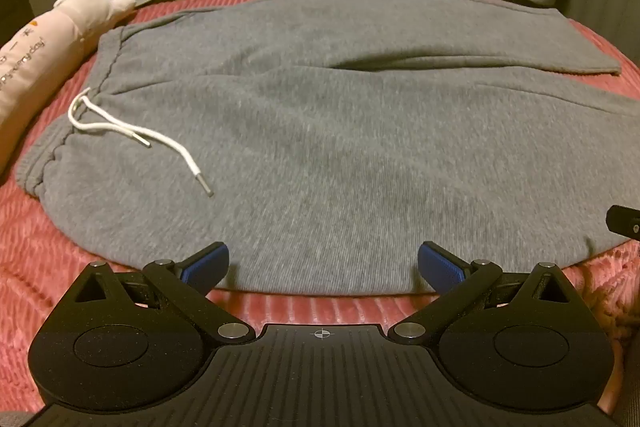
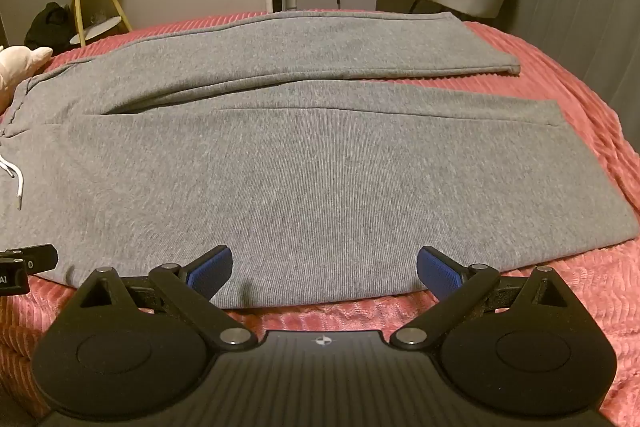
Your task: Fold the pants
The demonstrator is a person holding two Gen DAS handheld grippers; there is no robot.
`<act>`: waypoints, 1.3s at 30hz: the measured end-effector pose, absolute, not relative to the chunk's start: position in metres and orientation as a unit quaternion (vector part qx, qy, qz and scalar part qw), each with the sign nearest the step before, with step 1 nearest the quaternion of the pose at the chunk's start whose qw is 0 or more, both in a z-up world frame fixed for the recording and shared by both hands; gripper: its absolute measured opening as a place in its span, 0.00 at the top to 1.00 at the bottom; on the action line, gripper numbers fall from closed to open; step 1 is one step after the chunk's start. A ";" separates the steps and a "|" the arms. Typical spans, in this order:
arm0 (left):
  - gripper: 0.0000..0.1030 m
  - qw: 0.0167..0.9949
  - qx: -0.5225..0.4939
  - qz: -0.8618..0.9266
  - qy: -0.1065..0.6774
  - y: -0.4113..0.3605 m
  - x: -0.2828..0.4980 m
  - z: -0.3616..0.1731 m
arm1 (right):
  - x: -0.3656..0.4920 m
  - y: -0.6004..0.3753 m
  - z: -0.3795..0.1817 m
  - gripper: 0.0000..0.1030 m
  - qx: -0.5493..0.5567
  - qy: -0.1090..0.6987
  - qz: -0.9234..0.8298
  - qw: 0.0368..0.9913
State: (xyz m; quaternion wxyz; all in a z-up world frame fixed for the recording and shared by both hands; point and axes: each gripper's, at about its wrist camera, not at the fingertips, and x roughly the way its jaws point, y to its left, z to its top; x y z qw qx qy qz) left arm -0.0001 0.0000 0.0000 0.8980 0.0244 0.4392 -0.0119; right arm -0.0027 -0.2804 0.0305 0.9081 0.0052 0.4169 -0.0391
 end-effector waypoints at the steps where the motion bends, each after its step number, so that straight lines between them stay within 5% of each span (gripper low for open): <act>1: 0.00 0.896 0.024 -0.012 0.444 0.000 0.000 0.000 | -0.001 -0.280 0.032 0.04 0.005 0.417 -0.039 0.908; 29: 0.00 0.887 0.025 -0.006 0.462 0.000 0.008 -0.007 | 0.001 -0.294 0.028 0.04 0.047 0.423 -0.028 0.905; 39: 0.00 0.900 0.021 0.066 0.430 0.009 0.066 0.035 | 0.050 -0.332 0.015 0.04 0.133 0.440 -0.057 0.886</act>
